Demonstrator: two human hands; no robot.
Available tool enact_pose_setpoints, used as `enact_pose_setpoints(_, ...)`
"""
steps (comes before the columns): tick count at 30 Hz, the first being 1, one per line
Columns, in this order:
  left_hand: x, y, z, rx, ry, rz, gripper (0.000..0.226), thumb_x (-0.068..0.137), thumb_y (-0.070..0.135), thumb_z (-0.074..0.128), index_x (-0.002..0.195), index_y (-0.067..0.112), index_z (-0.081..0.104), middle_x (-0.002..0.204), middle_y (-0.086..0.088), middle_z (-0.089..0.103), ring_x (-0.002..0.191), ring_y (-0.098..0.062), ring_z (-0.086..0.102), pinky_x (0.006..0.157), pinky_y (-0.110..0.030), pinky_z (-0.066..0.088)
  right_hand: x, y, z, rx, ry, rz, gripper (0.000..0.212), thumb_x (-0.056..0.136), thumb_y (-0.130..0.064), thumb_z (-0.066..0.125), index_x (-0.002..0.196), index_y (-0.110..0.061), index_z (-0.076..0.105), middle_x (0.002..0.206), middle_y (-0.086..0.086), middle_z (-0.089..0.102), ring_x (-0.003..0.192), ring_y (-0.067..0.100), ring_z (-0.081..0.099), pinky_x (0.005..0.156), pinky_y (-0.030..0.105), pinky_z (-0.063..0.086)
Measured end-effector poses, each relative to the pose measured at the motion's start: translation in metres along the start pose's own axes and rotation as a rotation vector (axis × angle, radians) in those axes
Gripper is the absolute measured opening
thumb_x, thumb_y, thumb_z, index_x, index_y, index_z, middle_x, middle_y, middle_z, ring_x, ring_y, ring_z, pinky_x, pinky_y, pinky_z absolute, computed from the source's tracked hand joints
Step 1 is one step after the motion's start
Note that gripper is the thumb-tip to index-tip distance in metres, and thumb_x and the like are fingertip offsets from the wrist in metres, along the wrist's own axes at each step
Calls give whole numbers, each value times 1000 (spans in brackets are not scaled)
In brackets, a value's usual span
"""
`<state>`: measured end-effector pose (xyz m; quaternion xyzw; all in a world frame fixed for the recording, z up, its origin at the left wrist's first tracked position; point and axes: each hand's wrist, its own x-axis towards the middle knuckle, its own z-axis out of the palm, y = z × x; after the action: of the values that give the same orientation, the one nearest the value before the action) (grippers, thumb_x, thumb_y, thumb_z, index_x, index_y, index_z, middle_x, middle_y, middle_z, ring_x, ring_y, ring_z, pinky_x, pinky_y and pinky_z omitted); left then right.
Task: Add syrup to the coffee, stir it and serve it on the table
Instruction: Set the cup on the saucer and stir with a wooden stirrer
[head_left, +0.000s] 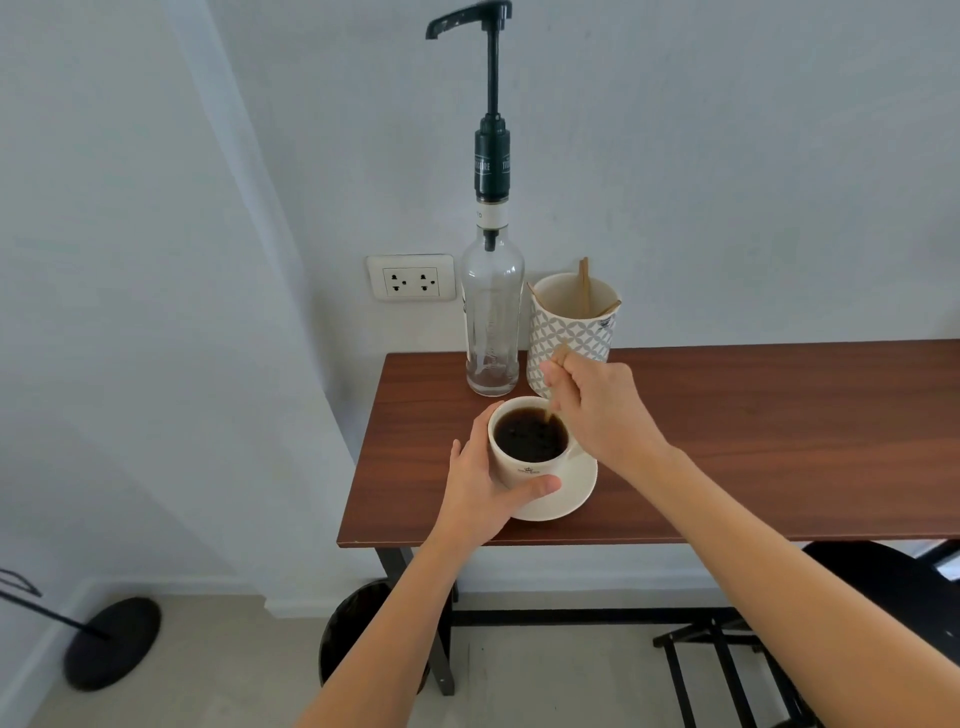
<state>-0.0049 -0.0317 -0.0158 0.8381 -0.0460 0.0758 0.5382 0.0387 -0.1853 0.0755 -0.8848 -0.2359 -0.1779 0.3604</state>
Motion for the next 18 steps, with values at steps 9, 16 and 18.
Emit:
enact_pose_setpoints(9, 0, -1, 0, 4, 11, 9, 83, 67, 53, 85, 128, 65, 30, 135, 31, 52, 133, 2, 45, 120, -62, 20, -8, -3, 6, 122, -15, 103, 26, 102, -22, 49, 88, -9, 65, 69, 8, 71, 65, 17, 68, 71, 33, 59)
enact_pose_setpoints(16, 1, -3, 1, -5, 25, 3, 85, 65, 57, 86, 133, 58, 34, 135, 32, 52, 133, 0, 46, 117, -63, 27, -13, -2, -10, 61, 16, 3, 25, 101, -20, 51, 89, -5, 66, 70, 5, 69, 64, 15, 67, 66, 30, 56)
enact_pose_setpoints(18, 1, -1, 1, -1, 22, -8, 82, 66, 55, 87, 129, 61, 36, 133, 36, 51, 131, 6, 44, 117, -63, 27, -14, -5, -18, 72, 89, -59, 23, 101, -17, 52, 87, -6, 66, 67, 3, 69, 60, 12, 66, 62, 22, 54)
